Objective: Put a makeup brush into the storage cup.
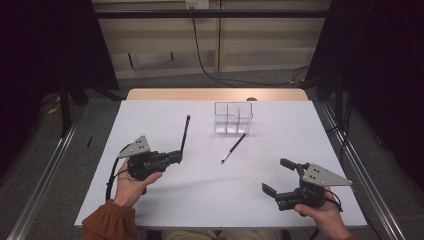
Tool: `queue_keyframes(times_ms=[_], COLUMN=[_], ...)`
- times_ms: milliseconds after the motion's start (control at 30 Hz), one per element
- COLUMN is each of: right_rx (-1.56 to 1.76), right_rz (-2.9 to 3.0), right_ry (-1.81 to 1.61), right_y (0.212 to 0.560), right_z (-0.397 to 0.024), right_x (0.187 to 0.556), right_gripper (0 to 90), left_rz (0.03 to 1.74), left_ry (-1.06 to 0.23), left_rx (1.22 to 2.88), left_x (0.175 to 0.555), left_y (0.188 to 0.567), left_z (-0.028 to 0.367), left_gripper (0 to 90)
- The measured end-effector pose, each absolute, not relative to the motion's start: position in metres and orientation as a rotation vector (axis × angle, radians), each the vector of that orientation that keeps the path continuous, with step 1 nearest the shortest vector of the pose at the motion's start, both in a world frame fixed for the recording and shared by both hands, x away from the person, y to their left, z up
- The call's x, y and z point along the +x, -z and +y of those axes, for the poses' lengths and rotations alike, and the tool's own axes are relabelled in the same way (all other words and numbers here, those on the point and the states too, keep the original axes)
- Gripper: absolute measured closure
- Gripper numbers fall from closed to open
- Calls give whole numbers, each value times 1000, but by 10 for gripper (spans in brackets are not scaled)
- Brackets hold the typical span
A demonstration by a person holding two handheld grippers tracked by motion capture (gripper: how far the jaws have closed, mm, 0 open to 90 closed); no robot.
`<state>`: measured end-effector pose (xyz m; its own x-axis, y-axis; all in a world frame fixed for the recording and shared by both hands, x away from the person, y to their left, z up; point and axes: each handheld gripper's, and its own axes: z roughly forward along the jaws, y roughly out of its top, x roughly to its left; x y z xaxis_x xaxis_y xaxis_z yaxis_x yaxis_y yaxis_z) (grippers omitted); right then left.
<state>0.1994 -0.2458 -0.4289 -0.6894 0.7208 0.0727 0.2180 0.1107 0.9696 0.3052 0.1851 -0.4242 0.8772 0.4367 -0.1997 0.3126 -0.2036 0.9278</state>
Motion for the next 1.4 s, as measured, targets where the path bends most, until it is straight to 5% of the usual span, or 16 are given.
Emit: queue_keyframes(times_ms=[1400], right_rx=[711], right_rz=[2054], right_ry=[-1766], right_y=[396], right_z=[-153], right_x=[261], right_gripper=[64], left_rz=[439], left_ry=[-28], left_rx=[1818], left_x=[291], left_y=[422], left_z=[138], left_gripper=[847])
